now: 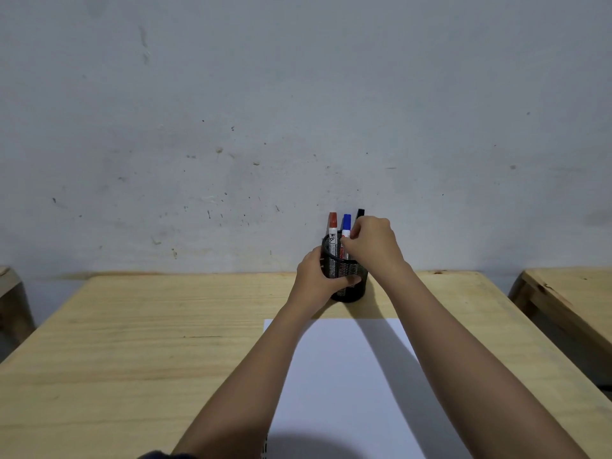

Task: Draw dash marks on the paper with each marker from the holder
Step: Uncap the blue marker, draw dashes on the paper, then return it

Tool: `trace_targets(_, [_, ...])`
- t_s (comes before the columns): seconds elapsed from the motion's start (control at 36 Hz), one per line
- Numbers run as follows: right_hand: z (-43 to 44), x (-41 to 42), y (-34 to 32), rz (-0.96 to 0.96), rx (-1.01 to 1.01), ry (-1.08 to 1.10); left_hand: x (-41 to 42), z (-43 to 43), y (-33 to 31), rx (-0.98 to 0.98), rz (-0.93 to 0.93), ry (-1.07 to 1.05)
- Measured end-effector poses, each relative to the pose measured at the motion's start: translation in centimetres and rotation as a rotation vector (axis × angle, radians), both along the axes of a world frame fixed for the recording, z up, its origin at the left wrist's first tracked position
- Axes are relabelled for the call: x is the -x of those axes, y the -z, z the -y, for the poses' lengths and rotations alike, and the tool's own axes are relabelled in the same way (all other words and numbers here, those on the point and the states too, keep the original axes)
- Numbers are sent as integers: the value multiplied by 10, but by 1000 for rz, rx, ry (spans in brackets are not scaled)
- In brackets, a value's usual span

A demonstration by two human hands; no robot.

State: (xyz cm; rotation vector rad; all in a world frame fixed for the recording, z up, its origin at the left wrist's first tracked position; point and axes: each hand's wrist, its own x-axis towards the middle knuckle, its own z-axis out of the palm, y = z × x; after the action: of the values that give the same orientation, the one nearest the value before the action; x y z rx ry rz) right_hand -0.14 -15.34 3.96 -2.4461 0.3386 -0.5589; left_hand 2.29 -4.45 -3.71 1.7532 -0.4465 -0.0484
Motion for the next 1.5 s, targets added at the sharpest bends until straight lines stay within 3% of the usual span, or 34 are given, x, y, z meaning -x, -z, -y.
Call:
trace_targets(0.28, [-6,-6,8,-17,-11,8,2,-5,-3,-35,-3,18])
trace_targets(0.47, [-3,3,0,110,-165,-29,4,-5,-6,-91,18,-18])
trace_targets(0.72, [1,29,-29,419,-357,-102,14,-7,-19,-226,42,-58])
trace_targets(0.86, [-1,52,-40,497,-208,-192,23,-22,-46,-216,85,-127])
trace_targets(0.97, [0,70,-34,430,-5,-263,46,-34,-80,60,84,-130])
trace_targets(1.08, [0,91,-23,344,186,-273,73,-40,-102,253,70,21])
trace_targets(1.28, [2,122,-12,315,454,-300,101,-44,-90,130,129,33])
trace_targets(1.42, [11,138,-14,221,325,-273,111,-51,-81,197,80,32])
trace_targets(1.5, [22,146,-17,202,54,-259,112,-60,-78,250,40,21])
